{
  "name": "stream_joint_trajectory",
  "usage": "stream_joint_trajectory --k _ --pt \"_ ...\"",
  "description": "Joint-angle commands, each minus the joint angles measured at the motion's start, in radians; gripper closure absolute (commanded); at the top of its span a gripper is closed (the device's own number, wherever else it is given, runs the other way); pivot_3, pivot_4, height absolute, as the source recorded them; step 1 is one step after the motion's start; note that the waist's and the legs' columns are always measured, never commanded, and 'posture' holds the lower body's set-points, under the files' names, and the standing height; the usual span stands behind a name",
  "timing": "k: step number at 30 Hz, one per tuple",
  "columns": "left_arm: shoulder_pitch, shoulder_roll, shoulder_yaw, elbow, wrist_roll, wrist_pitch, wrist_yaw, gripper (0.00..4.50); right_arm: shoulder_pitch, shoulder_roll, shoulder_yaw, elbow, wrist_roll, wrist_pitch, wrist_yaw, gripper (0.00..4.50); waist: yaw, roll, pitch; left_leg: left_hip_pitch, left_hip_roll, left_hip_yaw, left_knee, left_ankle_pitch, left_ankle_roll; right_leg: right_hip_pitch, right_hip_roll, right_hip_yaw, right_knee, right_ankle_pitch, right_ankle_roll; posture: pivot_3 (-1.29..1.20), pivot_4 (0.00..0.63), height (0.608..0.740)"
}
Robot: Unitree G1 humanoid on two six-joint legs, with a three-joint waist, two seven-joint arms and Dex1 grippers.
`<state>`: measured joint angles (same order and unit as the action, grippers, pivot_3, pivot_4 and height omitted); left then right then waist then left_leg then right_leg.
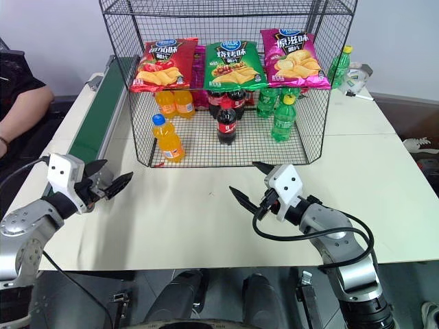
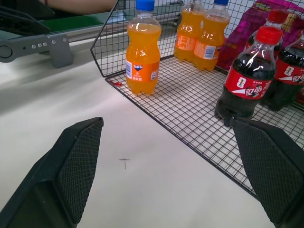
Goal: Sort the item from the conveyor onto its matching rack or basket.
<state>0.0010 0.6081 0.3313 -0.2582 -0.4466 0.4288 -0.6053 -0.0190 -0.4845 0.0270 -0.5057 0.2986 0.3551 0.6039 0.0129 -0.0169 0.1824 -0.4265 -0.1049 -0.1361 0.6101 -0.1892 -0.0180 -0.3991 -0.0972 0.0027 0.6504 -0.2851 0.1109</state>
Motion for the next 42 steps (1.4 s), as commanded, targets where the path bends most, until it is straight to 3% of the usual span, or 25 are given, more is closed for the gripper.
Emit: stream_joint_trajectory --k 1,10,24,42 --pt "-0.002 0.007 0.028 -0.039 -0.005 -0.021 0.005 0.05 -0.008 0.001 -0.007 -0.035 0.014 -0.013 0.002 0.0 0.0 0.0 0.0 0.0 0.0 0.0 0.0 0.0 0.0 0.0 0.0 0.0 0.0 0.0 0.0 0.0 0.15 0.74" --pt "-0.027 0.021 0.039 -0.031 -0.02 0.045 0.042 0.05 0.005 0.002 -0.012 -0.034 0.015 -0.022 0.006 0.0 -0.001 0.0 0.0 0.0 0.0 0.0 0.0 0.0 0.0 0.0 0.0 0.0 0.0 0.0 0.0 0.0 0.15 0.74" --pt "-0.017 0.034 0.039 -0.056 0.077 -0.033 0.094 0.05 -0.019 0.013 0.001 -0.02 0.015 -0.014 0.006 0.0 -0.001 0.0 0.0 0.0 0.0 0.0 0.0 0.0 0.0 0.0 0.0 0.0 0.0 0.0 0.0 0.0 0.15 0.74" --pt "-0.043 0.027 0.058 -0.011 0.001 0.0 0.038 0.05 -0.05 0.018 0.01 -0.019 0.015 0.006 -0.001 0.0 -0.001 0.0 0.0 0.0 0.0 0.0 -0.001 0.0 0.0 0.0 0.0 0.0 -0.001 0.0 0.0 0.0 0.15 0.74"
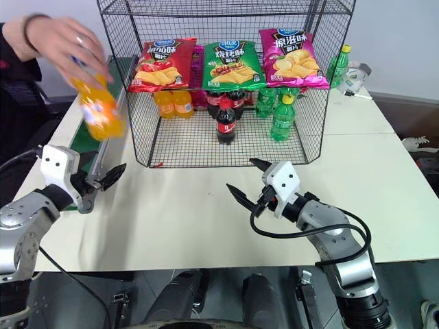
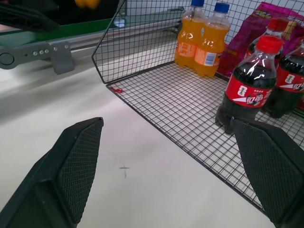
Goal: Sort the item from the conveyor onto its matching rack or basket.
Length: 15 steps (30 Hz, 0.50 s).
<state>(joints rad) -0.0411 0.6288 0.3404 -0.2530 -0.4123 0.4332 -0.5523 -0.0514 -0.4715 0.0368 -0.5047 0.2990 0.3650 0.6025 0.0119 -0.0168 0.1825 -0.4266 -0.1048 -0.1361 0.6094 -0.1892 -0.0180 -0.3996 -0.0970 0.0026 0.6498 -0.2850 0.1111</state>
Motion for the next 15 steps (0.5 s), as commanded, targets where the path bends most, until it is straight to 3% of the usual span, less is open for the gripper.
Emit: stream_joint_trajectory --k 1,15 --pt "0.0 0.005 0.055 -0.015 -0.041 -0.009 -0.018 0.05 -0.019 0.005 0.0 -0.019 0.015 -0.004 0.002 0.0 0.0 0.0 0.0 0.0 0.0 0.0 0.0 0.0 0.0 0.0 0.0 0.0 0.0 0.0 0.0 0.0 0.15 0.74" --pt "-0.015 -0.029 0.136 0.077 0.033 -0.105 0.116 0.05 -0.058 0.008 0.022 0.001 0.012 -0.007 0.014 0.0 0.001 0.0 0.0 0.0 0.0 0.0 0.0 0.0 0.0 0.0 0.0 0.0 0.0 0.0 0.0 0.0 0.15 0.74"
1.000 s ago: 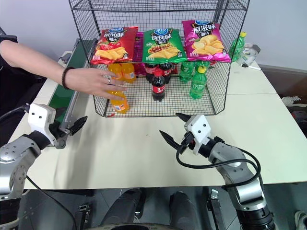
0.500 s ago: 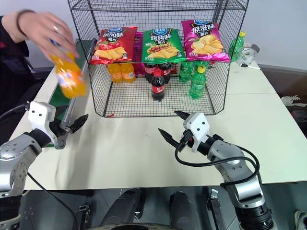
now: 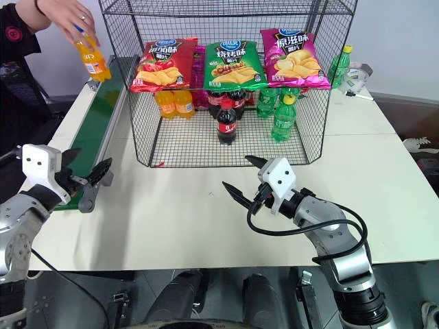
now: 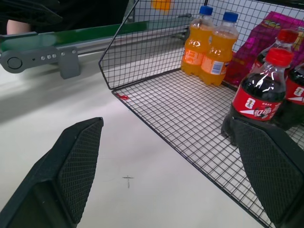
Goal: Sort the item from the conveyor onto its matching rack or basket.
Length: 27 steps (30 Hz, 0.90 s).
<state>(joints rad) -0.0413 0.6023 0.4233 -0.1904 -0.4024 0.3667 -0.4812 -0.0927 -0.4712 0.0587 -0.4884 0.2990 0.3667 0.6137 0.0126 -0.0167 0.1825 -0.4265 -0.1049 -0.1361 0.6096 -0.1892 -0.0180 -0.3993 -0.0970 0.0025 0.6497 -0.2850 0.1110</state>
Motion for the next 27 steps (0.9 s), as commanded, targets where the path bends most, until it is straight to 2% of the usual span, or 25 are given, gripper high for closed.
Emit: stream_joint_trajectory --k 1,9,19,22,27 --pt "-0.019 -0.006 0.059 0.028 0.032 -0.052 0.061 0.05 -0.018 0.008 0.0 -0.014 0.012 -0.01 0.003 0.0 0.0 0.0 0.0 0.0 0.0 0.0 0.0 0.0 0.0 0.0 0.0 0.0 0.0 0.0 0.0 0.0 0.15 0.74" --pt "-0.082 -0.028 0.087 0.146 0.135 -0.113 0.256 0.05 -0.027 0.011 0.005 -0.006 0.011 -0.014 0.001 0.0 0.0 0.0 0.0 0.0 0.0 0.0 0.0 0.0 0.0 0.0 0.0 0.0 0.0 0.0 0.001 0.0 0.15 0.74" --pt "-0.062 -0.04 0.089 0.163 0.127 -0.152 0.244 0.05 -0.039 0.01 0.004 -0.008 0.012 -0.004 0.002 0.0 0.0 0.0 0.0 0.0 0.0 0.0 0.0 0.0 0.0 0.0 0.0 0.0 0.0 0.002 0.003 0.0 0.15 0.74" --pt "-0.036 -0.045 0.095 0.146 0.086 -0.16 0.189 0.05 -0.045 0.009 0.004 -0.008 0.012 -0.001 0.002 0.0 -0.001 0.0 0.0 0.0 0.0 0.0 0.0 0.0 0.0 0.0 0.0 0.0 0.0 0.002 0.003 0.0 0.15 0.74" --pt "-0.033 -0.044 0.103 0.151 0.065 -0.13 0.189 0.05 -0.046 0.009 0.006 -0.002 0.013 -0.005 0.007 0.0 0.0 0.0 0.0 0.0 0.0 0.0 0.0 0.0 0.0 0.0 0.0 0.0 0.0 0.0 0.001 0.0 0.15 0.74"
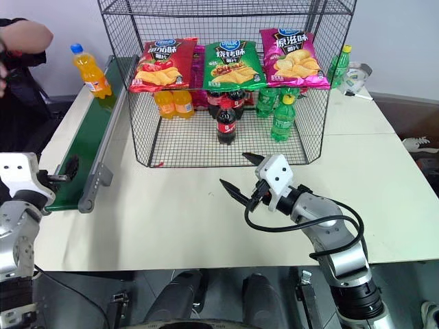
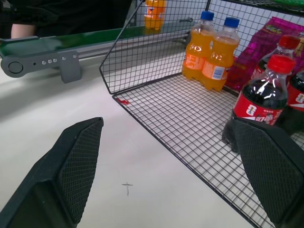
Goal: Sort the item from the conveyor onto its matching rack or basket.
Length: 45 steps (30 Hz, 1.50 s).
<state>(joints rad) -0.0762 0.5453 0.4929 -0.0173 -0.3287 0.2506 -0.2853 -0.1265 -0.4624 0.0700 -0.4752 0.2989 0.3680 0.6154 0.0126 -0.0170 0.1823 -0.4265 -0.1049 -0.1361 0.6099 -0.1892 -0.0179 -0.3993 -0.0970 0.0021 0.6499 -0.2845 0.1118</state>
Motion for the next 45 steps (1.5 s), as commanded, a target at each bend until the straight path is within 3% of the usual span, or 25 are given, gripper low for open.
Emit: stream_joint_trajectory --k 1,29,45 --pt "0.004 0.013 0.033 -0.024 -0.008 -0.014 -0.006 0.05 -0.011 0.001 -0.005 -0.014 0.013 -0.007 0.005 0.0 0.0 0.0 0.0 0.0 0.0 0.0 0.0 0.0 0.0 0.0 0.0 0.0 0.0 0.0 0.0 0.0 0.15 0.74" --pt "-0.002 0.01 0.028 -0.022 0.007 -0.049 -0.005 0.05 0.0 0.018 0.002 0.012 0.003 -0.04 0.01 0.0 0.0 0.0 0.0 0.0 0.0 0.0 0.0 0.0 0.0 0.0 0.0 0.0 0.0 0.0 0.0 0.0 0.15 0.74" --pt "-0.016 -0.03 0.097 -0.023 -0.09 -0.049 0.005 0.05 0.006 0.023 0.01 0.017 0.002 -0.05 0.01 0.0 -0.001 0.0 0.0 0.0 0.0 0.0 0.0 0.0 0.0 0.0 0.0 0.0 0.0 0.0 0.001 0.0 0.15 0.74"
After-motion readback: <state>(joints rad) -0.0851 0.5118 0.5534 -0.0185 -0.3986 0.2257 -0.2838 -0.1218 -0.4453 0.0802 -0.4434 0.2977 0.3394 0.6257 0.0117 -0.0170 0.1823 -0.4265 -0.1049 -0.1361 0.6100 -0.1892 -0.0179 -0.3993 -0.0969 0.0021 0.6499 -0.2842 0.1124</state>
